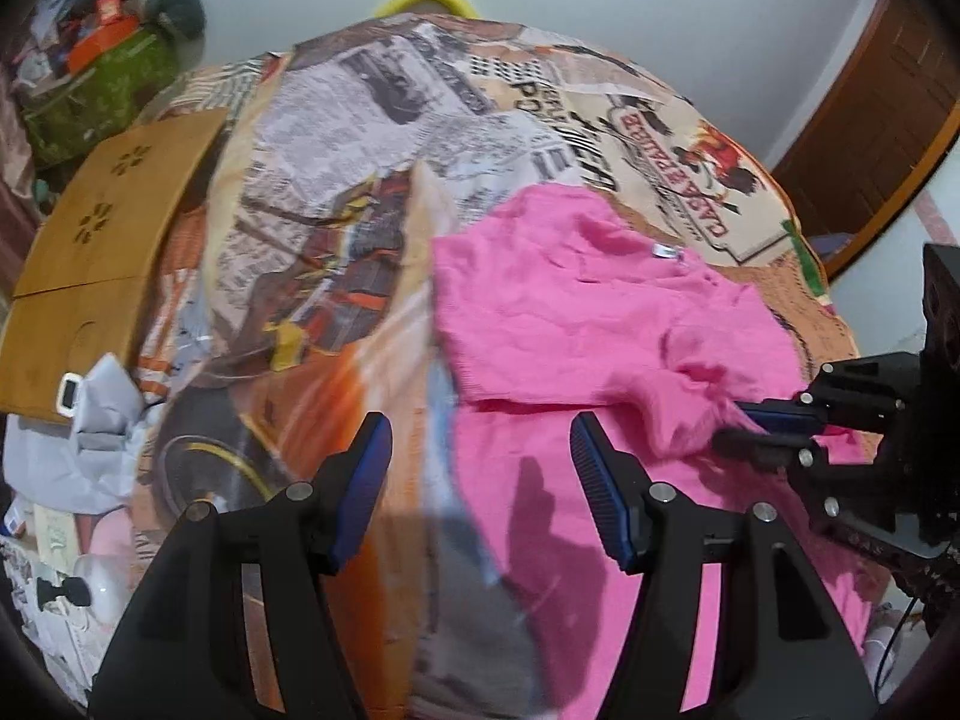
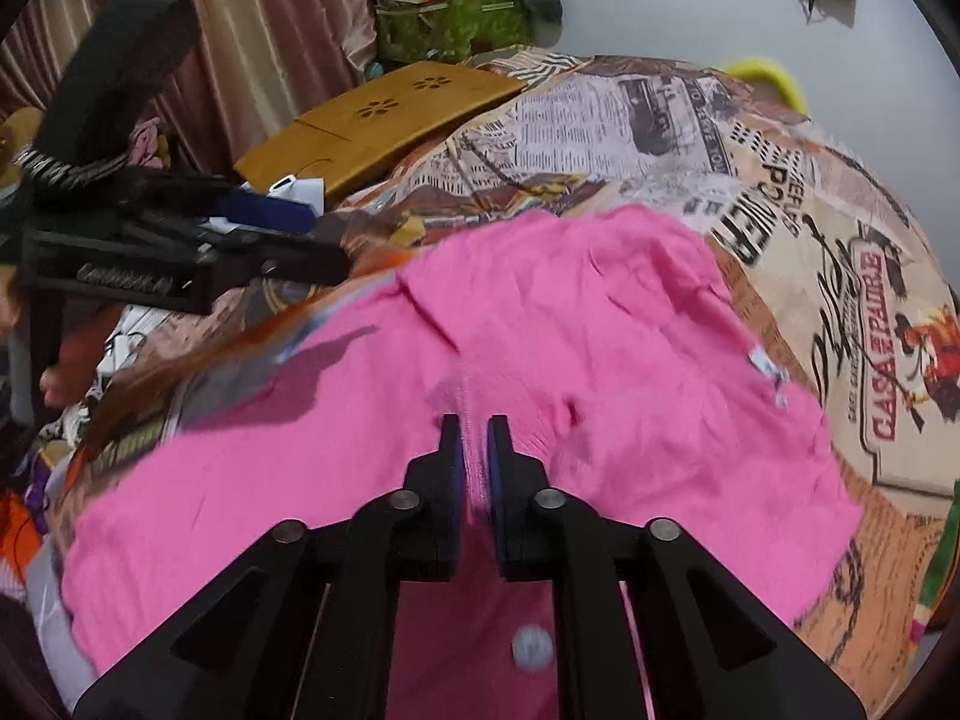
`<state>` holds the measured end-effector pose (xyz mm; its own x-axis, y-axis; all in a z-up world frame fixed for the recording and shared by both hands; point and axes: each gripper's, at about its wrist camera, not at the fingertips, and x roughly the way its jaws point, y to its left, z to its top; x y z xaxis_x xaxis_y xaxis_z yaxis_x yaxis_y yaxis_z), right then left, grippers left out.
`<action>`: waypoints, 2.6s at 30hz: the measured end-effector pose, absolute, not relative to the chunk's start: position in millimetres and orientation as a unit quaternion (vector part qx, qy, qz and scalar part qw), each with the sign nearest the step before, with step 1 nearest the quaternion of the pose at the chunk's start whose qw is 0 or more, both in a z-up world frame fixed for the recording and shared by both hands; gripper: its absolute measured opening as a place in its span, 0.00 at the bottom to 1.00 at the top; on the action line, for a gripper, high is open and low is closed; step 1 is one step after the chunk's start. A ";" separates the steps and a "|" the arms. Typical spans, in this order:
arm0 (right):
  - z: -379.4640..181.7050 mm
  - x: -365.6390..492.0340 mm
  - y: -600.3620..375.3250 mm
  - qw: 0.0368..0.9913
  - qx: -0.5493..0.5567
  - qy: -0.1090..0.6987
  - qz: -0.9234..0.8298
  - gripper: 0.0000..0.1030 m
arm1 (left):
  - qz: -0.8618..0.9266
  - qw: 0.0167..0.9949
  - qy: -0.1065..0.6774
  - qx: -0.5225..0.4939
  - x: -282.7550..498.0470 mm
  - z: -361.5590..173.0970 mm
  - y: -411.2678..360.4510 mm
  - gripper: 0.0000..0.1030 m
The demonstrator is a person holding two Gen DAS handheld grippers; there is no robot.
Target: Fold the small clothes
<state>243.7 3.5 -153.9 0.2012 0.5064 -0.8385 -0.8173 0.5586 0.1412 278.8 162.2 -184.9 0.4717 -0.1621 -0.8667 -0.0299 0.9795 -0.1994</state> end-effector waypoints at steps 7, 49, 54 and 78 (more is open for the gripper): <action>-134.1 242.9 -58.3 0.792 -0.128 0.449 0.393 0.33 | -0.081 0.826 0.542 -0.132 297.9 -192.2 133.2 0.59; -190.0 279.0 -141.5 0.854 -0.161 0.451 0.204 0.46 | -0.040 0.857 0.514 0.005 367.8 -191.6 73.3 0.03; -193.9 280.1 -161.5 0.848 -0.147 0.473 0.190 0.46 | -0.030 0.837 0.546 0.016 369.7 -221.8 76.0 0.04; -206.8 299.3 -148.7 0.820 -0.071 0.520 0.230 0.51 | -0.017 0.831 0.556 0.019 340.1 -228.5 93.4 0.58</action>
